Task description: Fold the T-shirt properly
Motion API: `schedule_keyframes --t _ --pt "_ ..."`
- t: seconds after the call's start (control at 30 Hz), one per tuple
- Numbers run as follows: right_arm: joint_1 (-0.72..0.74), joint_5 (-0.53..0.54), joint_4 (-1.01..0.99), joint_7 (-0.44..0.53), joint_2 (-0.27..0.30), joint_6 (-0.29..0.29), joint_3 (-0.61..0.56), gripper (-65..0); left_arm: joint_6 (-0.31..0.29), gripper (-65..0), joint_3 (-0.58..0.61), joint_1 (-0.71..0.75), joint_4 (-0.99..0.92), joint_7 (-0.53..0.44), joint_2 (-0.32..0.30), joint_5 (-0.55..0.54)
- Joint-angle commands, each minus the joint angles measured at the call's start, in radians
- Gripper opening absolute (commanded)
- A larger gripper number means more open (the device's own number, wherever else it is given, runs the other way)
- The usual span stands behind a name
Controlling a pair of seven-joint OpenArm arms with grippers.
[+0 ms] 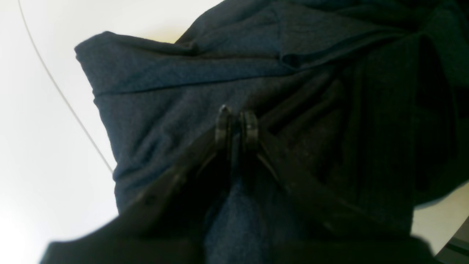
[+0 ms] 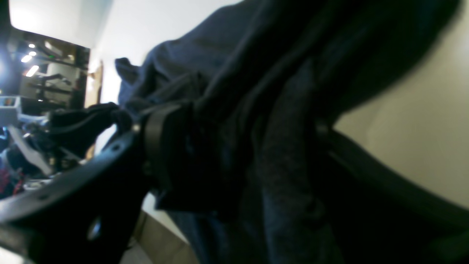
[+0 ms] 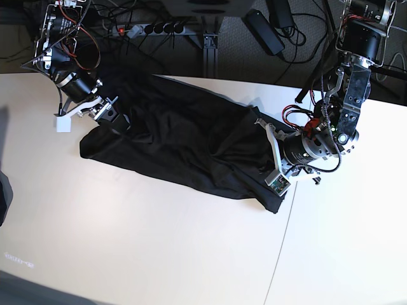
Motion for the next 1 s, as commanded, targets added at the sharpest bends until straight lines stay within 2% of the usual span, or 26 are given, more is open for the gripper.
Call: schedule_keyframes --t 0.0,0.2,0.3,0.33,0.4,0.47,0.5,0.6,0.77,0.87,0.97 --pt "-0.006 -0.041 0.001 -0.037 -0.004 0.063 -0.002 -22.1 0.004 -60.5 -0.005 -0.017 0.014 -0.025 -0.006 -0.010" --pt "-0.005 -0.042 0.001 -0.031 -0.018 0.063 -0.002 -22.2 0.004 -60.5 -0.005 -0.017 0.014 -0.025 -0.006 -0.010" --pt "-0.001 -0.079 0.001 0.007 -0.018 0.063 -0.002 -23.3 0.004 -60.5 -0.005 -0.017 0.014 -0.025 -0.006 -0.010" --pt "0.000 -0.096 0.001 0.018 -0.018 0.063 -0.002 -27.2 0.004 -60.5 -0.005 -0.017 0.014 -0.025 -0.006 -0.010" --pt "0.007 -0.134 0.001 0.027 -0.018 0.063 -0.002 -42.8 0.004 -60.5 -0.005 -0.017 0.014 -0.024 -0.006 -0.014" --pt "0.017 -0.165 0.001 0.028 -0.017 0.063 -0.002 -60.4 0.004 -60.5 -0.005 -0.018 0.014 -0.005 -0.006 -0.063" --pt "0.019 -0.177 0.001 0.035 -0.017 0.063 -0.002 -65.0 0.004 -60.5 -0.005 -0.019 0.014 0.003 -0.006 -0.098" --pt "0.031 -0.219 0.001 0.052 -0.017 0.063 -0.001 -65.0 0.003 -60.5 -0.005 -0.021 0.014 0.008 -0.006 -0.170" --pt "0.055 -0.236 0.001 0.058 0.014 0.063 0.023 -65.0 -0.004 -60.5 -0.005 -0.028 0.014 0.009 -0.006 -0.219" --pt "0.074 -0.237 0.001 0.057 0.056 0.063 0.068 -65.0 -0.034 -60.5 -0.005 -0.038 0.015 0.013 -0.006 -0.267" --pt "0.082 -0.246 0.001 0.056 0.123 0.063 0.114 -65.0 -0.039 -60.5 -0.010 -0.045 0.016 0.013 -0.005 -0.287"
